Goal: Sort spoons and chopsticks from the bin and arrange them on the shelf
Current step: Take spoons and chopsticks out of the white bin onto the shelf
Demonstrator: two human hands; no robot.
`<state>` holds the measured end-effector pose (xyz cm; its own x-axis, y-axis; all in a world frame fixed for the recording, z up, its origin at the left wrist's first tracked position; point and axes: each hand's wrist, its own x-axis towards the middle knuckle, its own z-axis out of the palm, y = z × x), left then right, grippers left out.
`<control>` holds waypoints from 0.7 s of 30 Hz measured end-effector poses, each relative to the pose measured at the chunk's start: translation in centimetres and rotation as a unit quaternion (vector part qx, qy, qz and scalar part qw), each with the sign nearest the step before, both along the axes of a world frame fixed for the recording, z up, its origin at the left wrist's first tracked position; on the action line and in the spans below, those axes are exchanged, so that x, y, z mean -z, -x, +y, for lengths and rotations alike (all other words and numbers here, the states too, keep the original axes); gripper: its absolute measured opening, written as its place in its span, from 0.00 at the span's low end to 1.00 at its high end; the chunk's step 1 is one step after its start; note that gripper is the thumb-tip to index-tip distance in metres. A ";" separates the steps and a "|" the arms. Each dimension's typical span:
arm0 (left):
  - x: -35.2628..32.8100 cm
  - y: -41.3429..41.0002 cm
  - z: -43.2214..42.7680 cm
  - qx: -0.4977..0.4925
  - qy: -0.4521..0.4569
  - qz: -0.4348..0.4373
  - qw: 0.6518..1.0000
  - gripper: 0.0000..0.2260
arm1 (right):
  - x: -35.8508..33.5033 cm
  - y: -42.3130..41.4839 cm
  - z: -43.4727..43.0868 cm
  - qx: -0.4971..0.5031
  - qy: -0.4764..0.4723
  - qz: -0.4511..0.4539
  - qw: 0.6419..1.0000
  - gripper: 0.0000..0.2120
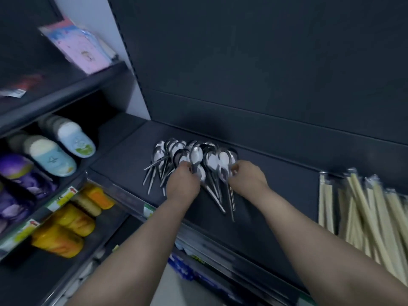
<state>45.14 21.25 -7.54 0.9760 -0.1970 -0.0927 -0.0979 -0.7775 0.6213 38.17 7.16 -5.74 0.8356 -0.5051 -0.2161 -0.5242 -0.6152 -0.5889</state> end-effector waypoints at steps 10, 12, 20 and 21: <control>0.2 -2.5 0.2 0.054 -0.023 -0.077 0.995 0.14 | 1.3 -3.3 1.0 0.006 0.039 -0.051 0.998 0.12; -0.3 -2.1 -0.8 0.083 -0.022 -0.106 0.991 0.12 | 0.8 -1.9 0.3 -0.019 0.123 -0.031 0.992 0.08; -1.9 3.2 -9.8 0.247 -0.020 -0.127 0.960 0.12 | -1.4 8.9 -5.9 0.021 0.331 0.043 0.942 0.09; -2.1 4.5 -11.3 0.273 -0.020 -0.134 0.953 0.12 | -1.7 10.6 -6.8 0.042 0.349 0.045 0.935 0.09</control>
